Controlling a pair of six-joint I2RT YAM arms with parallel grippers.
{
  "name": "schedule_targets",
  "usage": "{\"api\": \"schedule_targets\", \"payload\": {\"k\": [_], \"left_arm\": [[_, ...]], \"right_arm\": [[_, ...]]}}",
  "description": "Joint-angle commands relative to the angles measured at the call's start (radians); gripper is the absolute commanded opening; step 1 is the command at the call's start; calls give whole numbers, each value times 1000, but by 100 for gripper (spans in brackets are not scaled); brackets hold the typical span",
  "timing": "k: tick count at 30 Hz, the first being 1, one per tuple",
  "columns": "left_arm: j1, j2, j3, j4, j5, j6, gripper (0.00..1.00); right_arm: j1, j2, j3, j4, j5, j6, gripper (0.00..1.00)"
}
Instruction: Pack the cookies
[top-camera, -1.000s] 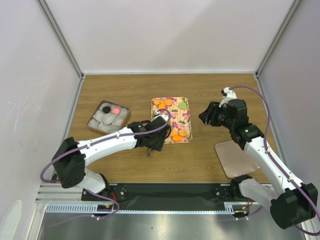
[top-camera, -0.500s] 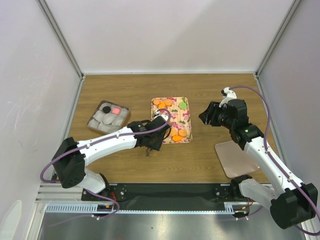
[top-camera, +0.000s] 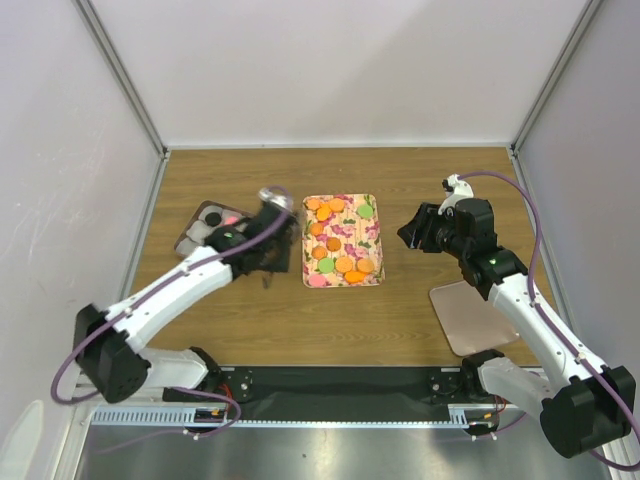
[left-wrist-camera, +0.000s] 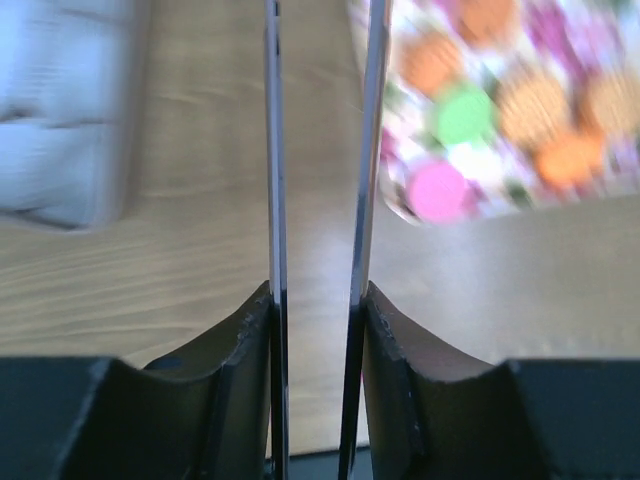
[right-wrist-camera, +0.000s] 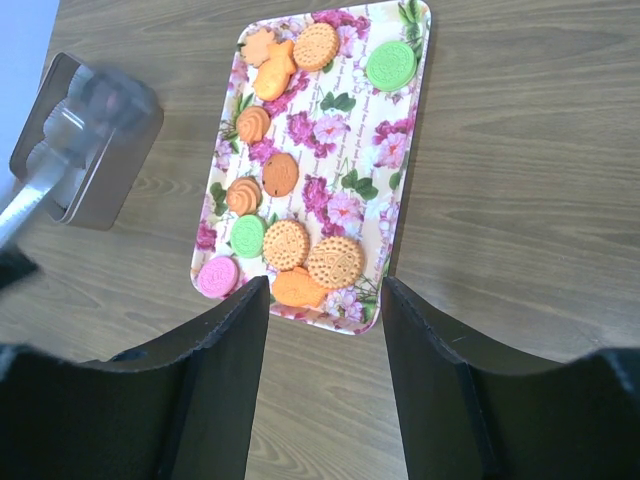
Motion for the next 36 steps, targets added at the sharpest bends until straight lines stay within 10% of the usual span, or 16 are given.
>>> {"api": "schedule_targets", "payload": {"k": [1, 13, 36], "left_arm": [[168, -119, 20, -1, -63, 22, 36], [459, -84, -46, 99, 44, 77, 38], [493, -59, -138, 160, 130, 84, 40]], "right_arm": [[6, 5, 11, 28, -1, -4, 54], [7, 14, 11, 31, -15, -2, 53], [7, 22, 10, 32, -2, -2, 53]]}}
